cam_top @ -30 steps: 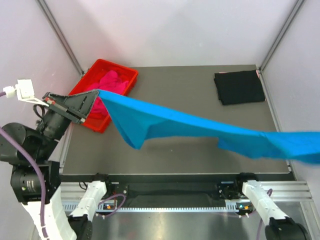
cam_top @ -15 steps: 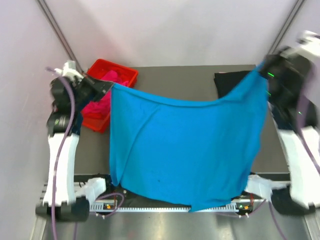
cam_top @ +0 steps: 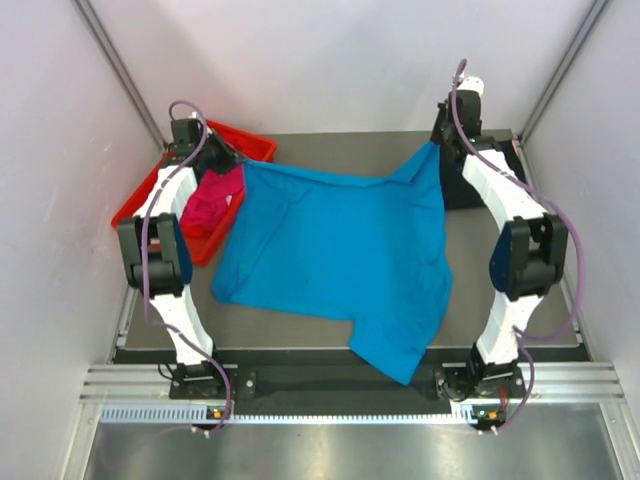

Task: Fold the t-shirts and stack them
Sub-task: Flatten the tshirt out

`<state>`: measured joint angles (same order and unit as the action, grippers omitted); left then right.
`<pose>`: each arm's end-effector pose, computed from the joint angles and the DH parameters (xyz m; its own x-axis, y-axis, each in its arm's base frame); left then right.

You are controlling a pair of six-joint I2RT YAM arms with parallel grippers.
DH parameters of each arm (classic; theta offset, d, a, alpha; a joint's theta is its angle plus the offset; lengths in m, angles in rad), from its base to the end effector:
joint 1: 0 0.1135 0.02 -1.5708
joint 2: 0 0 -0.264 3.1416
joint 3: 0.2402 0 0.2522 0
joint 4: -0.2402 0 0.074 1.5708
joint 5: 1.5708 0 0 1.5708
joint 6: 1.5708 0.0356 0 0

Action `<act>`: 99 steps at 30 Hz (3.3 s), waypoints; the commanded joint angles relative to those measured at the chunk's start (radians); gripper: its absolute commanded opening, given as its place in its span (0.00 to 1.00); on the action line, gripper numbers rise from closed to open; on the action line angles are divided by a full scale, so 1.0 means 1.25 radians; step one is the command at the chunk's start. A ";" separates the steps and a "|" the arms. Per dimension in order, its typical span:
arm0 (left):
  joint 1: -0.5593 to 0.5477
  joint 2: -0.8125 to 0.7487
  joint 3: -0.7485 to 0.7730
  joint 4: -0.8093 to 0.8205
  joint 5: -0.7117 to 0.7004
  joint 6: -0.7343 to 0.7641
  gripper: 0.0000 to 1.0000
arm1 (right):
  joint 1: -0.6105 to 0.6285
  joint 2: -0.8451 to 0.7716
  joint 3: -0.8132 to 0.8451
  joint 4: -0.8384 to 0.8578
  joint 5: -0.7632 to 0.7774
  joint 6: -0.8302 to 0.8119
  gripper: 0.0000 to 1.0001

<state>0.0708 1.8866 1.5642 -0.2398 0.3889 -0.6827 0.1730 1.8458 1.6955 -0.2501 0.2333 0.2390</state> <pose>0.4437 0.0179 0.2867 -0.5731 -0.6259 -0.5289 -0.1379 0.7100 -0.6906 0.4377 0.0681 0.3479 -0.3630 0.1704 -0.9161 0.1320 0.9826 0.1305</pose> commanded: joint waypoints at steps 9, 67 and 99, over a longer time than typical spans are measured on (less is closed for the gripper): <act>0.066 0.152 0.167 0.050 0.167 0.067 0.00 | -0.075 0.064 0.059 0.007 -0.080 0.140 0.00; 0.061 -0.549 -0.029 0.024 0.174 -0.285 0.00 | -0.132 -0.666 0.115 -0.311 -0.114 0.287 0.00; 0.078 -0.604 -0.220 0.067 0.204 -0.160 0.00 | -0.375 -0.682 -0.137 -0.342 -0.502 0.365 0.00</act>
<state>0.1623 1.2667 1.4933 -0.1127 0.6987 -1.0050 -0.2829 1.1416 1.8244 -0.5377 -0.3351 0.7345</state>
